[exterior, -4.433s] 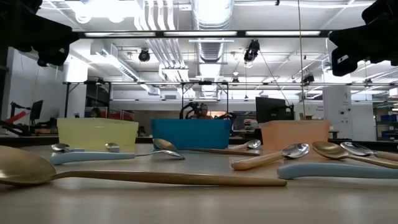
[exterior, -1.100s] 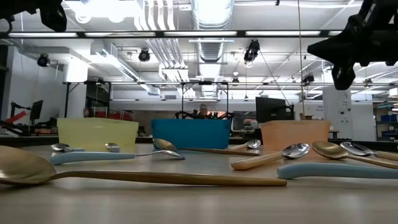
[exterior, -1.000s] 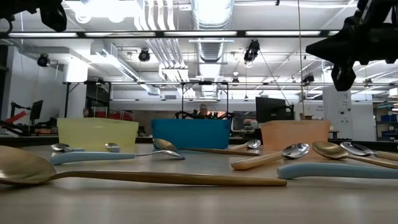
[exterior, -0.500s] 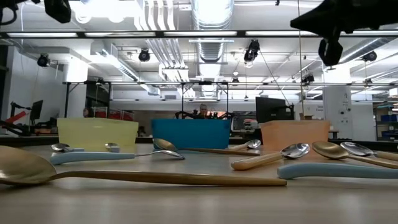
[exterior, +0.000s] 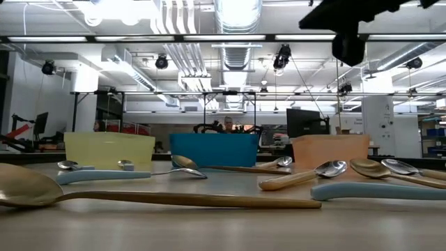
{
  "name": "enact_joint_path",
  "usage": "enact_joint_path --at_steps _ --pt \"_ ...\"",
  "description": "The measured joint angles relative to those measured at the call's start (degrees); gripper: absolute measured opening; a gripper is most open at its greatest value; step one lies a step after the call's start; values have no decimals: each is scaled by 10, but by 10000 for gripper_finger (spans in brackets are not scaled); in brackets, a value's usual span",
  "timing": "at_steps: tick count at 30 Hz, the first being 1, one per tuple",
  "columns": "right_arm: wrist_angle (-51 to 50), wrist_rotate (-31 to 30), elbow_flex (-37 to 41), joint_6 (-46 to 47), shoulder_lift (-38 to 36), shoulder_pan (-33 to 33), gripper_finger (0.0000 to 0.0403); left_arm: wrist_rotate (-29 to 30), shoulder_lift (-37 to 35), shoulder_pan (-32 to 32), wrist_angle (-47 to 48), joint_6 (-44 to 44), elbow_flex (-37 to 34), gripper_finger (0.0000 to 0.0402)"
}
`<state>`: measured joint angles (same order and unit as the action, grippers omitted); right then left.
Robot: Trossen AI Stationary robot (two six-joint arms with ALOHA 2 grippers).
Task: Sort silverware by color (type)
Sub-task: Put the blue spoon into the blue bin
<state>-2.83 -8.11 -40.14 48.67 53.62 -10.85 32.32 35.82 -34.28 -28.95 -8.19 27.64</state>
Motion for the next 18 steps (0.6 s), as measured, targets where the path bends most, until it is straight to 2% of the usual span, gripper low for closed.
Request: enact_joint_path --at_steps 5,9,13,18 --pt "-4 60 -37 68 61 0 9 15 92 0 35 -1 61 75" --pt "-5 95 -57 137 100 1 9 111 157 0 66 -5 129 75" --pt "-46 136 -78 195 135 1 9 200 207 0 187 -3 198 75" --pt "-176 161 -117 268 174 1 9 218 253 0 350 23 265 75"
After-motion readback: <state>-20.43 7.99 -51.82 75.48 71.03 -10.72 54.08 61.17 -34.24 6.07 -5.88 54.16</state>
